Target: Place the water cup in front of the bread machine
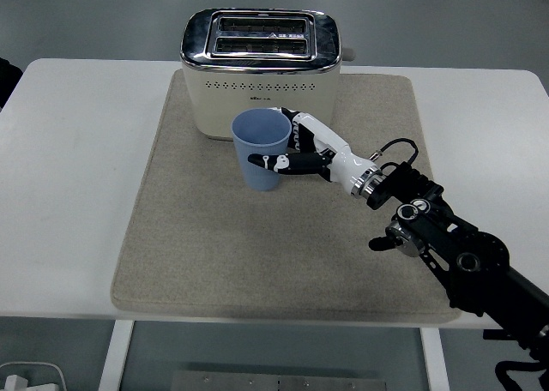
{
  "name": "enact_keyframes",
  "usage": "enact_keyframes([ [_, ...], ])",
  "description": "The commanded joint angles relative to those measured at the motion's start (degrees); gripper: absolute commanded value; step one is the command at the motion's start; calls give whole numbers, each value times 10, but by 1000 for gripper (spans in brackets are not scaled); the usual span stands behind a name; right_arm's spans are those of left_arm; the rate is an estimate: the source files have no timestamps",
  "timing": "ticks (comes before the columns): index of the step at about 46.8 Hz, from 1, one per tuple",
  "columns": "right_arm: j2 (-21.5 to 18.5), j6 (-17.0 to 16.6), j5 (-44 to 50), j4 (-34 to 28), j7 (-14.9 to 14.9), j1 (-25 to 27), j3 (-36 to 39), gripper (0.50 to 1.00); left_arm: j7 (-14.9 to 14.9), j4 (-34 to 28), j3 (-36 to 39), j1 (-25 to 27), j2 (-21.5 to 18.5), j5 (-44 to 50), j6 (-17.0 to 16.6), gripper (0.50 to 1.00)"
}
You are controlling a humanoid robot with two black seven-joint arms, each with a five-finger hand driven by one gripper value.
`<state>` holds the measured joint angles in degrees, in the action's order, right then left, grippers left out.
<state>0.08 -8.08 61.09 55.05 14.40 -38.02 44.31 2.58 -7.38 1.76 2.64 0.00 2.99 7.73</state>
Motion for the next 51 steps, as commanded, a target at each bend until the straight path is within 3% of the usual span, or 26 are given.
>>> enact_keyframes([
  [1,-1,0,1,-12,1,0,0,500,0,0,0,0,0,0,0,999],
  [22,-1,1,37,-27,33,4,0,500,0,0,0,0,0,0,0,999],
  [38,-1,32,69,-47,60,4,-18,500,0,0,0,0,0,0,0,999],
  [51,-1,49,69,-47,61,2,-18,500,0,0,0,0,0,0,0,999],
])
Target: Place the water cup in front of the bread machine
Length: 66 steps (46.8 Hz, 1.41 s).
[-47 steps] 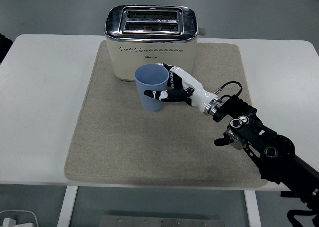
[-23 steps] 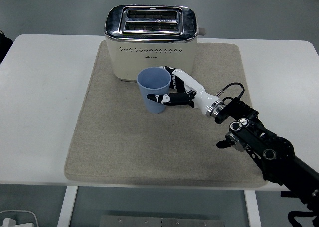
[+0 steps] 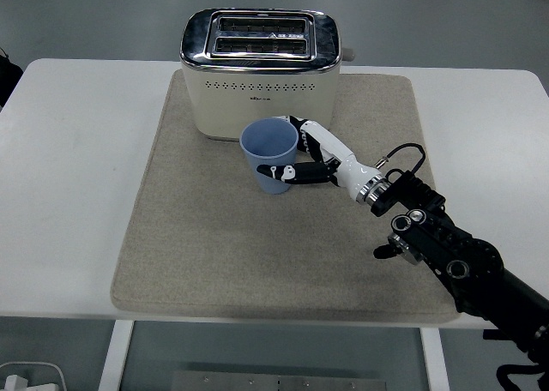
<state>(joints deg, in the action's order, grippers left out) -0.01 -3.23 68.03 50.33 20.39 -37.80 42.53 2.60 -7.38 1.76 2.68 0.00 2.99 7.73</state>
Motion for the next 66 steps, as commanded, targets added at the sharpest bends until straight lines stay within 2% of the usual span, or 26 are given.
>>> enact_keyframes([
  [1,0,1,0,0,1,0,0,500,-1,0,0,0,0,0,0,999],
  [19,0,2,0,-9,3,3,-1,500,-1,0,0,0,0,0,0,999],
  [21,0,2,0,-12,3,3,-2,523,-1,0,0,0,0,0,0,999],
  [24,0,2,0,-18,3,2,-9,614,-1,0,0,0,0,0,0,999],
  [26,0,2,0,-21,3,2,-10,757,-1,0,0,0,0,0,0,996],
  [28,0,2,0,-21,2,2,-11,925,-1,0,0,0,0,0,-1,999],
  [29,0,2,0,-22,2,1,-11,938,-1,0,0,0,0,0,-1,999],
  [66,0,11,-6,-15,-3,-2,-6,938,-1,0,0,0,0,0,0,999],
])
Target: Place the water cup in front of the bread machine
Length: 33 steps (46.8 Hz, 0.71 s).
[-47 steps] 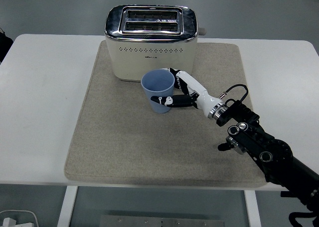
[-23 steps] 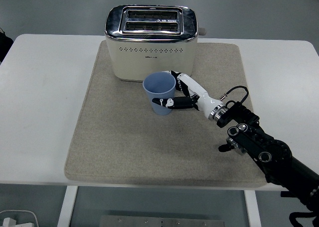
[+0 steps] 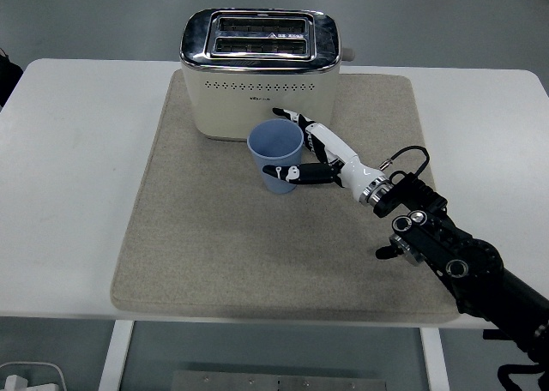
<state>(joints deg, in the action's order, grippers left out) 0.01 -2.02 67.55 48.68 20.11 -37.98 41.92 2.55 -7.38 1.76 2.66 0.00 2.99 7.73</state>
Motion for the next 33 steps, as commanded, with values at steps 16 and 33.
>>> enact_keyframes([
  [16,0,-7,-1,29,-2,3,-3,938,0,0,0,1,0,0,0,996],
  [33,0,-4,0,26,-15,0,7,938,0,0,0,0,0,0,0,999],
])
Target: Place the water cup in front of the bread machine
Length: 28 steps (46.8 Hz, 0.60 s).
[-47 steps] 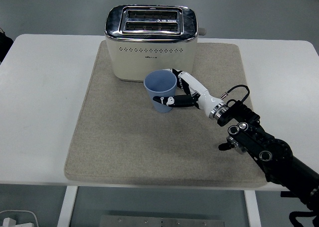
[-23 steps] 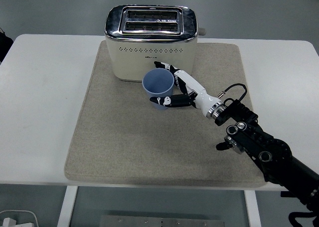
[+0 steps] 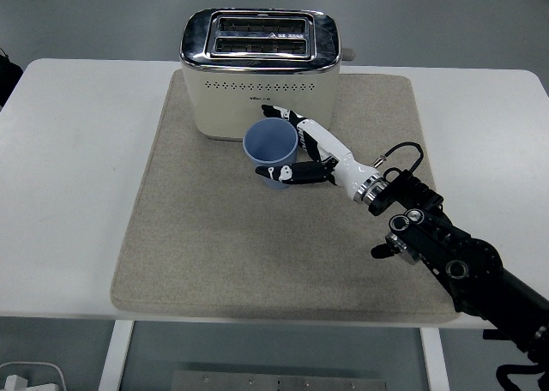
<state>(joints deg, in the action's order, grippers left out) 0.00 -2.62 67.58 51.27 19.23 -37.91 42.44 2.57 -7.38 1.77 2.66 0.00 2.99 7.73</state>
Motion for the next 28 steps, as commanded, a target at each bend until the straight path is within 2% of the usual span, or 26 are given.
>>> enact_keyframes([
  [1,0,2,-2,0,-6,-1,2,938,0,0,0,0,0,0,0,999],
  [18,1,-3,-8,8,-7,-1,14,938,1,0,0,0,0,0,0,999],
  [28,36,-9,-9,31,-7,6,15,938,0,0,0,0,0,0,0,999],
])
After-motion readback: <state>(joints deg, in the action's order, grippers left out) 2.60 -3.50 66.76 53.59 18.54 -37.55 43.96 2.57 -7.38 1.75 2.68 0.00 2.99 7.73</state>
